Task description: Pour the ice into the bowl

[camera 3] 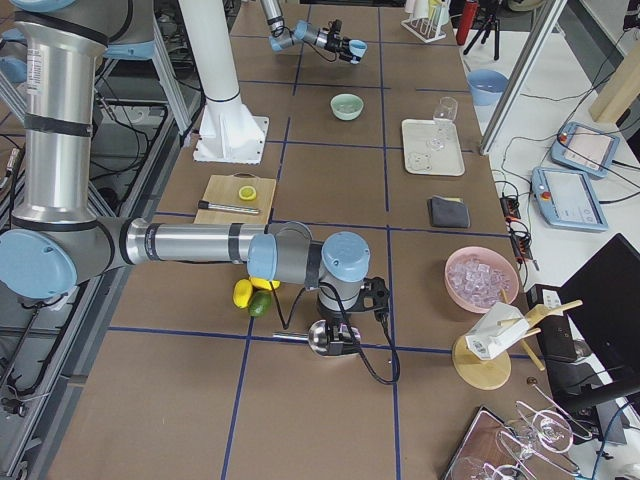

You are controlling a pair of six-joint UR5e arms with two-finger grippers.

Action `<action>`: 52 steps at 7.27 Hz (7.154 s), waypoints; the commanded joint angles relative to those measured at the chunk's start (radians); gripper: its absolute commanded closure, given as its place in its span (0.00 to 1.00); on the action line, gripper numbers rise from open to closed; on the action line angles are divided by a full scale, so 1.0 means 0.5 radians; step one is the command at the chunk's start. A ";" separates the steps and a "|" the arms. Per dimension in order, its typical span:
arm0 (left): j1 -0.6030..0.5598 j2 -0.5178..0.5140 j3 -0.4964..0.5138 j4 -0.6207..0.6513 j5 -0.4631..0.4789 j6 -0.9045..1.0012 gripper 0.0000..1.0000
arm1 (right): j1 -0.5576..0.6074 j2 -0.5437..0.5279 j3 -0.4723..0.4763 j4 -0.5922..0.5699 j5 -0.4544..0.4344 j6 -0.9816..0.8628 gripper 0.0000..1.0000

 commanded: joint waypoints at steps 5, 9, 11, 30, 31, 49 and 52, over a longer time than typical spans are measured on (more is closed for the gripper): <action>0.001 0.056 -0.008 -0.095 -0.004 0.006 0.01 | 0.004 0.000 0.004 0.000 0.000 0.000 0.00; 0.001 0.213 -0.180 -0.298 -0.096 0.077 0.01 | 0.019 0.000 0.013 0.000 0.000 0.000 0.00; 0.001 0.213 -0.244 -0.295 -0.154 0.098 0.01 | 0.019 -0.003 0.017 0.000 0.000 0.000 0.00; -2.490 -0.109 -0.840 3.171 -3.308 1.884 0.00 | -0.097 0.275 0.511 0.048 0.352 0.125 0.00; -2.487 -0.112 -0.849 3.284 -3.311 1.866 0.00 | -0.225 0.343 0.547 0.128 0.353 0.353 0.00; -2.487 -0.078 -1.006 3.261 -3.419 2.074 0.00 | -2.279 2.408 -1.155 0.681 -1.049 2.715 0.36; -2.487 -0.078 -1.009 3.261 -3.419 2.074 0.00 | -2.300 2.418 -1.168 0.678 -1.049 2.706 1.00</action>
